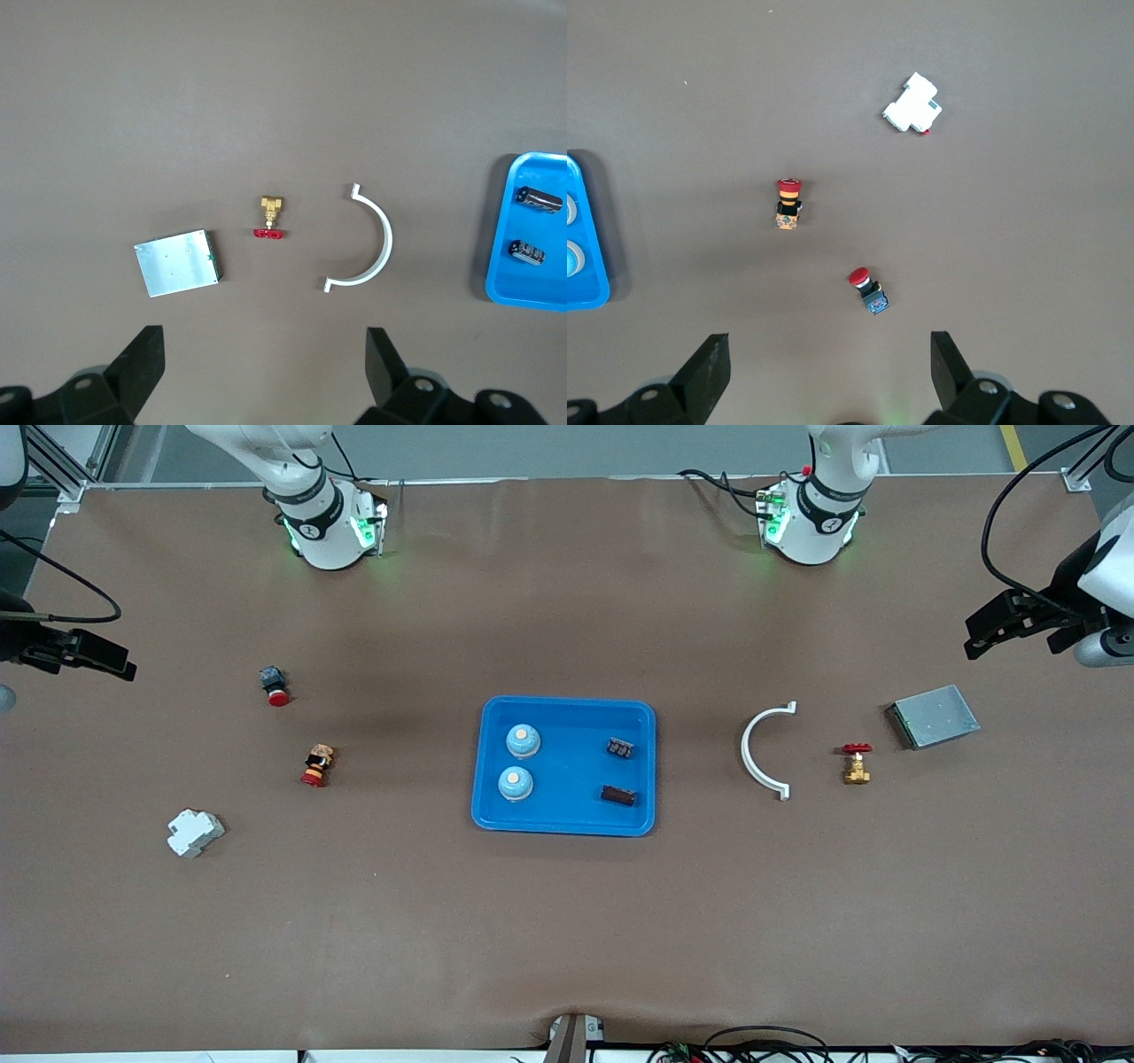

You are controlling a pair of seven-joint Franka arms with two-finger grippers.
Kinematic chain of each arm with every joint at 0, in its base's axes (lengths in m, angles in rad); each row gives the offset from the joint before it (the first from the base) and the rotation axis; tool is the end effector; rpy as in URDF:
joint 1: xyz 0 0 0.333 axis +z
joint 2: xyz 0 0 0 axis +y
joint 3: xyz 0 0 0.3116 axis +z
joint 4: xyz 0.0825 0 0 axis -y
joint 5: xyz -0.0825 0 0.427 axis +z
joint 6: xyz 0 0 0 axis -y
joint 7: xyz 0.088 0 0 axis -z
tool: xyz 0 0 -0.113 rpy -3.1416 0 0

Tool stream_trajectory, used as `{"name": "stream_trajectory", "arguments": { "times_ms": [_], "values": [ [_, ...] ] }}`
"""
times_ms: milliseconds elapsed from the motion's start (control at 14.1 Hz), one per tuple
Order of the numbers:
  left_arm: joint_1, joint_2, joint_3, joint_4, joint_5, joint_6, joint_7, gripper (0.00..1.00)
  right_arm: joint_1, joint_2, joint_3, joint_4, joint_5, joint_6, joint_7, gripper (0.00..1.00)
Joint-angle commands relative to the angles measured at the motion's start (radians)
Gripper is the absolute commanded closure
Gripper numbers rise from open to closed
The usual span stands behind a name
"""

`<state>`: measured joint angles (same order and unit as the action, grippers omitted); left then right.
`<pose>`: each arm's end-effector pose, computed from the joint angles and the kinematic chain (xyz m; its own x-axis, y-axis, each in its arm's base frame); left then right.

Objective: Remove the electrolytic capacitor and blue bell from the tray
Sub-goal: 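Reach the left gripper toward the brown capacitors in the blue tray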

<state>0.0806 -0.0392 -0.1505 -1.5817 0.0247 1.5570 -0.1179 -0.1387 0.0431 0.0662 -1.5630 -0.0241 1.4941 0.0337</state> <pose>0.5831 -0.0397 0.6302 0.9987 0.0483 0.0176 0.0488 -0.9984 -0.0287 0.5985 -0.0471 0.5861 0.9880 -0.1071 -0.1109 -0.1050 -0.9942 0.0250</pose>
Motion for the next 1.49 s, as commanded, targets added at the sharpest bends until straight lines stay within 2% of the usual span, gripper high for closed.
{"name": "stream_trajectory", "arguments": {
  "times_ms": [0,496,638,921,1134,1417],
  "values": [
    [0.008,-0.005,-0.004,0.014,0.008,-0.021,0.018,0.00,-0.007,-0.026,0.006,-0.025,0.009,0.009,0.000,0.00],
    [-0.007,0.012,-0.006,0.026,0.021,-0.056,0.001,0.00,-0.007,-0.026,0.006,-0.026,0.009,0.008,0.000,0.00],
    [-0.022,0.038,-0.033,0.022,0.020,-0.064,-0.018,0.00,-0.007,-0.026,0.006,-0.026,0.009,0.008,0.000,0.00],
    [-0.056,0.094,-0.063,0.015,0.009,-0.063,-0.170,0.00,-0.007,-0.026,0.006,-0.026,0.009,0.008,0.002,0.00],
    [-0.123,0.154,-0.099,-0.001,0.030,-0.005,-0.296,0.00,-0.007,-0.026,0.006,-0.028,0.009,0.008,0.002,0.00],
    [-0.172,0.225,-0.103,-0.011,0.031,0.060,-0.370,0.00,0.011,-0.026,0.006,-0.026,0.009,0.003,0.009,0.00]
  ]
}}
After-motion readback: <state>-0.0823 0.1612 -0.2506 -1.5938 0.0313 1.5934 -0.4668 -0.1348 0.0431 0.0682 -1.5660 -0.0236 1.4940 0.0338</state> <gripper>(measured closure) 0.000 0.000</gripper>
